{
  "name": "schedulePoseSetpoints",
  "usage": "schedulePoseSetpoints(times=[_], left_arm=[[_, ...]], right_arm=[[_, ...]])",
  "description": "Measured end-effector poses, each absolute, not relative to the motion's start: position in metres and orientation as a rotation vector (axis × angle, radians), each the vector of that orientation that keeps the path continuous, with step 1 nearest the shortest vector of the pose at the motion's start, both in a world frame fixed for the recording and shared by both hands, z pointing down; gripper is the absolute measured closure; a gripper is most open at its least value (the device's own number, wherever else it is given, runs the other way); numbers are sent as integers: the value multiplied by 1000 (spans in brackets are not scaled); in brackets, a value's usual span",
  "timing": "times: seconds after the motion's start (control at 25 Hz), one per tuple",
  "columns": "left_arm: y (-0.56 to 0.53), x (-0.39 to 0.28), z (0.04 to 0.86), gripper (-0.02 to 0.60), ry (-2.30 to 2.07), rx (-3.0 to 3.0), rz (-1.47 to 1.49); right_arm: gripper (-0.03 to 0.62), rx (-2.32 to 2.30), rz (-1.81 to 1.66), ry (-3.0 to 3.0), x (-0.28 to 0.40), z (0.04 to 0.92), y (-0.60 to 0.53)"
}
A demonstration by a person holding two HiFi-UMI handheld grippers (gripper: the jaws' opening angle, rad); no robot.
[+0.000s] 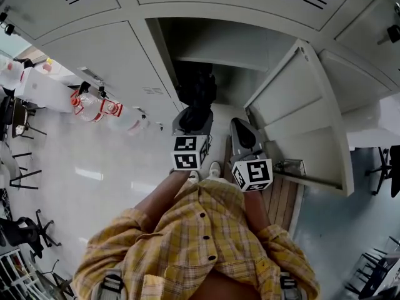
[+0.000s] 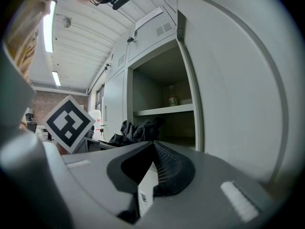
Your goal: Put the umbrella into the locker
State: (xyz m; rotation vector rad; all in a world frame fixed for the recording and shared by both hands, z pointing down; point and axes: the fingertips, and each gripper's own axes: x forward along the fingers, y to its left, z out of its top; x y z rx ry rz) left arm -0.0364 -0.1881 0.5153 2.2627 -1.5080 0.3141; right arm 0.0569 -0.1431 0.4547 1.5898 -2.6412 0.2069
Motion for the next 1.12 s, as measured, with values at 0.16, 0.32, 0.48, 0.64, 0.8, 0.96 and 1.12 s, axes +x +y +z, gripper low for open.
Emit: schedulePoseSetpoints(times=[0.16, 0.32, 0.48, 0.64, 0.8, 0.96, 1.12], left_arm=[[-202, -36, 518, 318, -1528, 2262, 320], [-216, -32, 516, 318, -1538, 2274, 310], [-229, -28, 516, 318, -1550, 2289, 304], [-240, -25, 517, 318, -1555, 2301, 318], [-251, -20, 518, 318, -1549, 2304, 331], [-263, -16, 518, 318, -1557, 2315, 316], [-274, -13, 523, 318, -1576, 2322, 344]], right_arm=[[595, 1578, 214, -2648, 55, 457, -147], [595, 1573, 219, -2649, 56, 458, -150], [595, 1568, 222, -2647, 58, 461, -153], [595, 1564, 228, -2649, 59, 462, -155], [595, 1563, 229, -2648, 61, 462, -157], [595, 1557, 238, -2651, 62, 463, -157], [595, 1558, 234, -2647, 65, 464, -160]])
